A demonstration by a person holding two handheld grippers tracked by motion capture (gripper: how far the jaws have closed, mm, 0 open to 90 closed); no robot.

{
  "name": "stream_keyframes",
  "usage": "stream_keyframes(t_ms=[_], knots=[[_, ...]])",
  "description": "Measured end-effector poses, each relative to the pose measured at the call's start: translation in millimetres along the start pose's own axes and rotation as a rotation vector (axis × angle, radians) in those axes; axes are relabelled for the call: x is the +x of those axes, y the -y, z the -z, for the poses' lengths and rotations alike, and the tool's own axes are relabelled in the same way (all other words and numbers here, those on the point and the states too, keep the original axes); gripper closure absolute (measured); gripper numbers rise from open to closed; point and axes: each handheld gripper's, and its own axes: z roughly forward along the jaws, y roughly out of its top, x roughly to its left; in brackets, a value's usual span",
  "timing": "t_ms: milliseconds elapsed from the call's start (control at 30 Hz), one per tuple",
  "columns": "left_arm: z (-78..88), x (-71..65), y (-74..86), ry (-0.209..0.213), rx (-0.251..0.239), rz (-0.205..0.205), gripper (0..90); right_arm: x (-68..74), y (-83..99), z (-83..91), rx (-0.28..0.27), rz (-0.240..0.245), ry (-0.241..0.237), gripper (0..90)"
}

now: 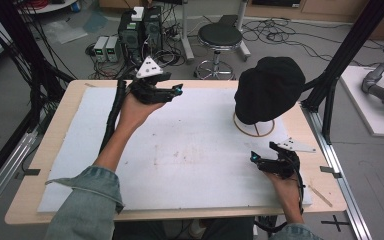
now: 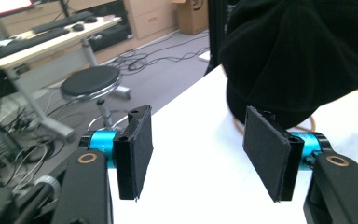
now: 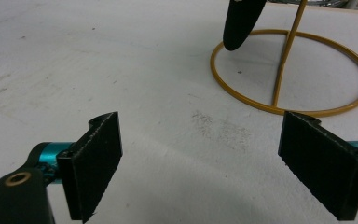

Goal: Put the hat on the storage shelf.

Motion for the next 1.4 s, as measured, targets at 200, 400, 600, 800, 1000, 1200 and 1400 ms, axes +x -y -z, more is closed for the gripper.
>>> stream_keyframes(t_ms=[200, 400, 600, 800, 1000, 1200, 1400], knots=[[29.4, 7.0, 22.9, -0.051, 0.003, 0.023, 38.7, -2.0, 0.1, -0.7, 0.002, -0.024, 0.018, 13.3], [64.9, 11.0, 55.9, -0.094, -0.008, 0.066, 36.8, 0.3, 0.2, -1.6, -0.005, -0.005, 0.02, 13.3], [100.5, 13.5, 93.0, -0.151, -0.019, 0.102, 35.9, 2.9, 0.3, -1.8, 0.001, -0.008, 0.018, 13.3], [130.4, 13.8, 124.3, -0.201, -0.02, 0.136, 35.7, 3.8, 0.2, -2.2, 0.0, -0.005, 0.018, 13.3], [155.7, 10.9, 147.2, -0.238, -0.045, 0.158, 35.5, 4.8, -0.1, -3.3, -0.001, -0.002, 0.019, 13.2], [166.6, 9.6, 160.3, -0.242, -0.064, 0.171, 34.9, 6.5, -0.8, -4.1, 0.001, 0.0, 0.018, 13.2], [168.3, 10.7, 169.3, -0.24, -0.051, 0.18, 34.8, 6.9, -1.3, -4.5, 0.001, 0.007, 0.02, 13.2]])
